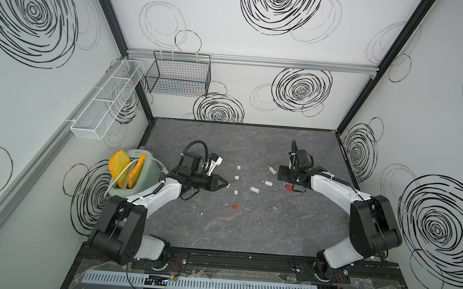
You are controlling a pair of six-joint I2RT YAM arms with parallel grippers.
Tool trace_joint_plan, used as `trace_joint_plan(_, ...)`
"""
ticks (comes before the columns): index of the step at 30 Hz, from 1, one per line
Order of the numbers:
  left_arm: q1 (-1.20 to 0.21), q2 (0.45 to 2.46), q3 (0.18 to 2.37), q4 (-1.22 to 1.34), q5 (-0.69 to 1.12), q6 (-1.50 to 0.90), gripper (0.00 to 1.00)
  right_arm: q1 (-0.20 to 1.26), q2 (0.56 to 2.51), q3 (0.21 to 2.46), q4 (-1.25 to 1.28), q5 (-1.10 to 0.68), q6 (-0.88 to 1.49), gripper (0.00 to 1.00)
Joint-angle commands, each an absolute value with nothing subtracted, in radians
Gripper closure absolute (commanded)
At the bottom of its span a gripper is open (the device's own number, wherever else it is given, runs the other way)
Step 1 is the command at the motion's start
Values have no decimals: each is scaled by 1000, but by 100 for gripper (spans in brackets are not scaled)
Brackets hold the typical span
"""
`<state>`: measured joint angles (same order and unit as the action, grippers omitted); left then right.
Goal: Close the usb drive cover
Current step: Pick up the USB drive from the center of the board.
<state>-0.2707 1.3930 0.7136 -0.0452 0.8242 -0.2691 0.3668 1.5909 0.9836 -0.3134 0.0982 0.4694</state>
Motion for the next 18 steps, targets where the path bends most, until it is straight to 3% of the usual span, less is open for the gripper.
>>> trace_joint_plan(1, -262, 1377, 716, -41, 816, -243, 100, 354, 1641, 1035, -348, 115, 511, 29)
trace_joint_plan(11, -261, 1389, 734, -67, 800, -224, 100, 336, 1786, 1158, -405, 171, 533, 39)
trace_joint_plan(18, -263, 1397, 745, -79, 800, -216, 100, 324, 1839, 1175, -394, 152, 543, 40)
